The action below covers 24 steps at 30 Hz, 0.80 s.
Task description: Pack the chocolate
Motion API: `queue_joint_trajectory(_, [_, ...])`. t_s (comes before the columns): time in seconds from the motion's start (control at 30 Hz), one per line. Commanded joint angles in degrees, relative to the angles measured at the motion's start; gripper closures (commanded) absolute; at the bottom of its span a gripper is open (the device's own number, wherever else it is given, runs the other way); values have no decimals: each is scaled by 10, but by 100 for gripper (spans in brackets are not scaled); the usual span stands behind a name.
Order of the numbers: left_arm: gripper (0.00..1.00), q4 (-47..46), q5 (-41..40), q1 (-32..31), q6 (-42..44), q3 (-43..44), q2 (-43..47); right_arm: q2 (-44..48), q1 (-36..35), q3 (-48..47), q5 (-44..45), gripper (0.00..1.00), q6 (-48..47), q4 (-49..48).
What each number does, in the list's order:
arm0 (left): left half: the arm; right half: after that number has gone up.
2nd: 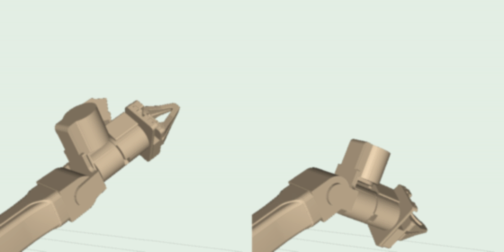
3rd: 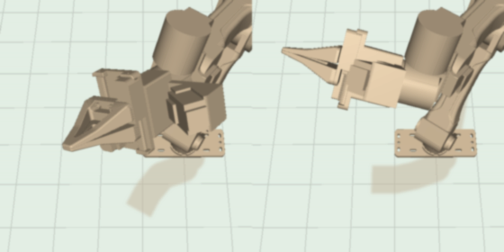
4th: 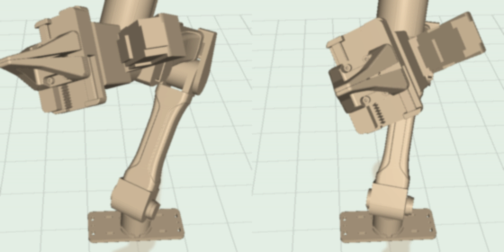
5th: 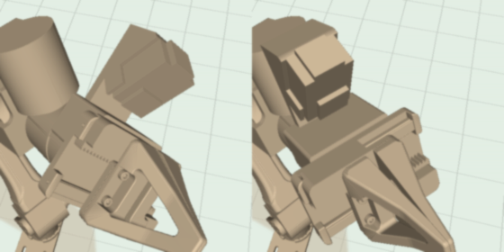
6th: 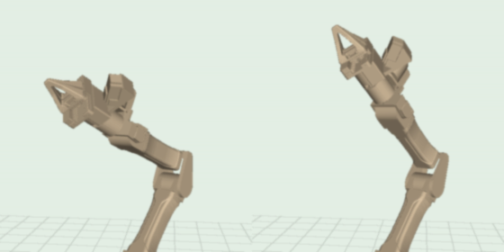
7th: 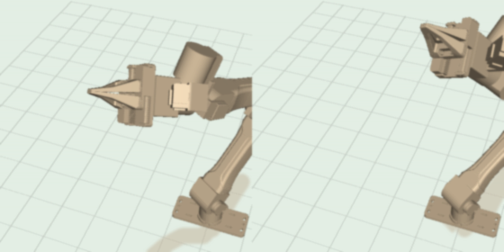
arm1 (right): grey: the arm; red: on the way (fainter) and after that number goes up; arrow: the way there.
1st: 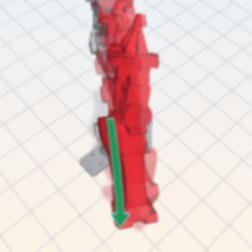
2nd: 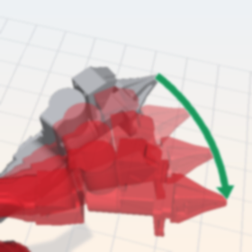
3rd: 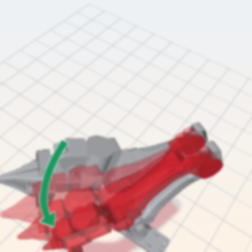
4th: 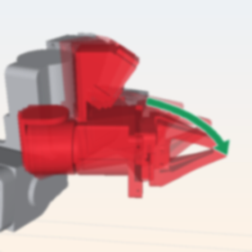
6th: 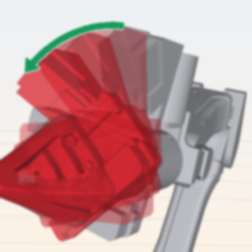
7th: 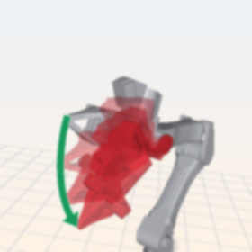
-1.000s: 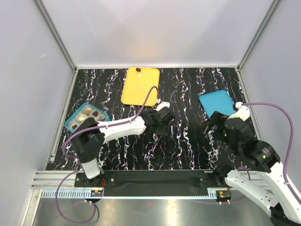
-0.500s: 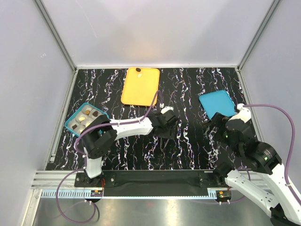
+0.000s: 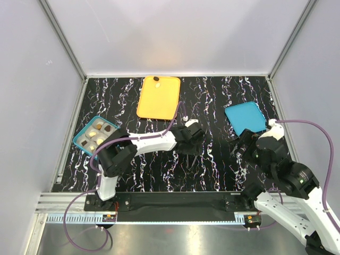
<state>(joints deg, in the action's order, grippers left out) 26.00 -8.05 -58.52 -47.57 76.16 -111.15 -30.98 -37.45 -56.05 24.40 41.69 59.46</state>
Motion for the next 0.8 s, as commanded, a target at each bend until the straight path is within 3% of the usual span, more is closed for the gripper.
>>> queue_joint_trajectory(0.0, [27,-21,6,-2,-14,38,-6,3,-3,2,6,0,7,-13])
queue_joint_trajectory(0.47, [22,-20,15,-1,-32,60,-23,21,-3,7,-1,0,12,-14])
queue_joint_trajectory(0.57, [22,-23,1,-1,-23,51,6,13,-3,6,-3,0,15,-15])
queue_joint_trajectory(0.77, [20,-20,-66,3,36,6,152,-26,-3,-10,-4,2,37,-20])
